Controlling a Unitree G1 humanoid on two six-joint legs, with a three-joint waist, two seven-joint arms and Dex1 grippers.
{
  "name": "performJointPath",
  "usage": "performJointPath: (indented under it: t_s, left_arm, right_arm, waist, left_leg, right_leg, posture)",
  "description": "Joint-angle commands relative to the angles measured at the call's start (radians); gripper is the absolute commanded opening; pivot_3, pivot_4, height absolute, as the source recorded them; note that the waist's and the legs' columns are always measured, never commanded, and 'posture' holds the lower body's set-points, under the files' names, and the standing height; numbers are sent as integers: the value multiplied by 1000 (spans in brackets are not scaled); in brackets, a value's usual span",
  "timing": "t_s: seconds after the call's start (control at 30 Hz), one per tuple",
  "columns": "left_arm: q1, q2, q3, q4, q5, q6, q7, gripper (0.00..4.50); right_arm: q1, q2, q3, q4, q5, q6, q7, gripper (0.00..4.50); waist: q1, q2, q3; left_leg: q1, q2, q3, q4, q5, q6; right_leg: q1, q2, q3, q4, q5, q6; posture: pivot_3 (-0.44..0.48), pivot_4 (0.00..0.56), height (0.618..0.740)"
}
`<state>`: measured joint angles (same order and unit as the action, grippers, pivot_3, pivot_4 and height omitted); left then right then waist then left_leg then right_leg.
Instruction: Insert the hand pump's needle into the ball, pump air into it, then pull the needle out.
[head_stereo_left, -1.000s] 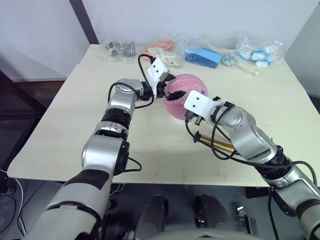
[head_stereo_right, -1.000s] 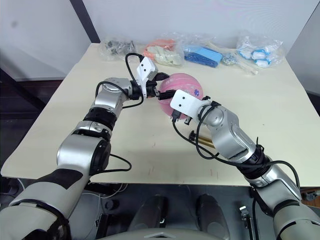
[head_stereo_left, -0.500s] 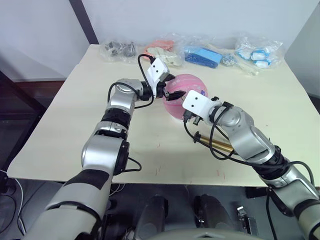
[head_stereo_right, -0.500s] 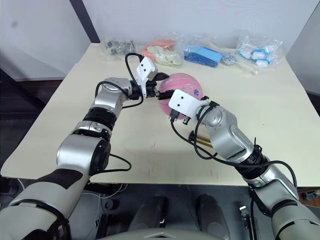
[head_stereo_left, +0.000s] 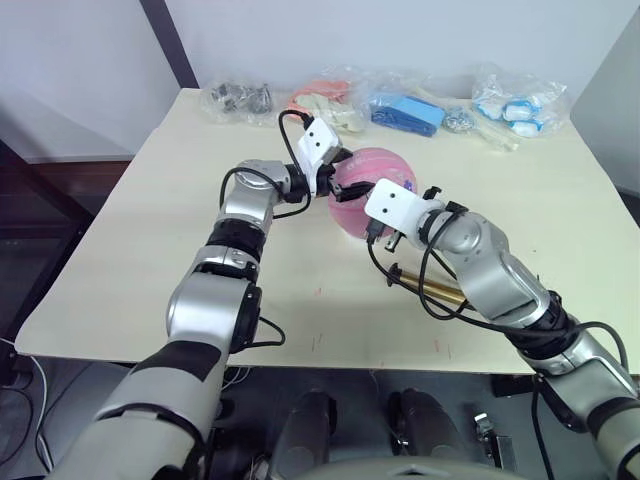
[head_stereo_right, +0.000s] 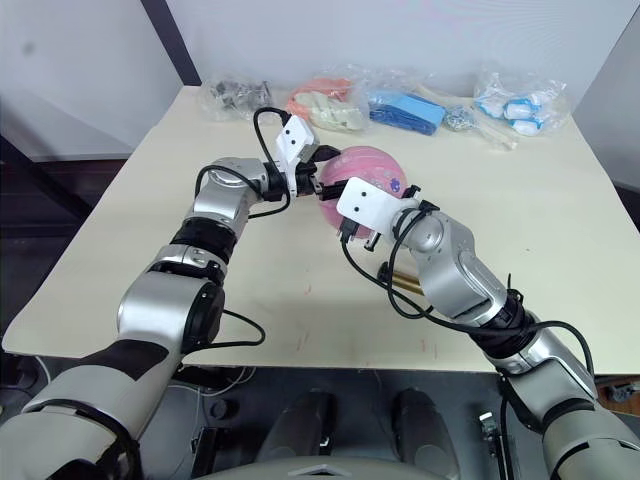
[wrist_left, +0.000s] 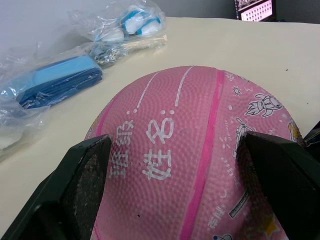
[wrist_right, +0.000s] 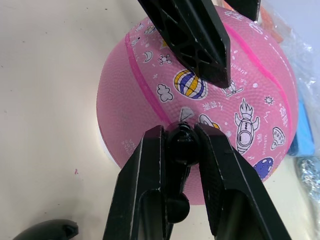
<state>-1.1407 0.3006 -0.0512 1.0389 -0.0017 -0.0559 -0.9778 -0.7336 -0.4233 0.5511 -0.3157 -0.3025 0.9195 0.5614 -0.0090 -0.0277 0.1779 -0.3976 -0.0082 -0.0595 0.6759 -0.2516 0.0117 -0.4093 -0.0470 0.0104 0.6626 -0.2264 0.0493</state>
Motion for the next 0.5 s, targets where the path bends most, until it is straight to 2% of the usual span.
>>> performJointPath:
  t_s: [0.03, 0.27, 0.5]
  left_arm:
    - [29, -26, -39, 25, 48, 9, 65, 4500]
    - [29, -43, -52, 53, 77, -29, 127, 4500]
    - [42, -45, -88, 75, 112, -114, 162, 4500]
  right_arm:
    - [4, -3, 20, -94, -33, 14, 6, 353]
    - [27, -6, 42, -164, -79, 57, 16, 353]
    - [16, 5, 7, -206, -76, 115, 29, 353]
  waist:
    - [1, 0, 0]
    - [10, 0, 0]
    - [23, 0, 0]
  left_leg:
    - [0, 0, 0, 0, 0, 0]
    - [-1, -2, 0, 0, 0, 0]
    - [-1, -2, -1, -1, 0, 0]
  right_leg:
    - [0, 0, 0, 0, 0, 0]
    - [0, -1, -1, -1, 0, 0]
    - [0, -2, -1, -1, 0, 0]
  posture:
    - [0, 150, 740]
    - [0, 150, 740]
    - [0, 150, 740]
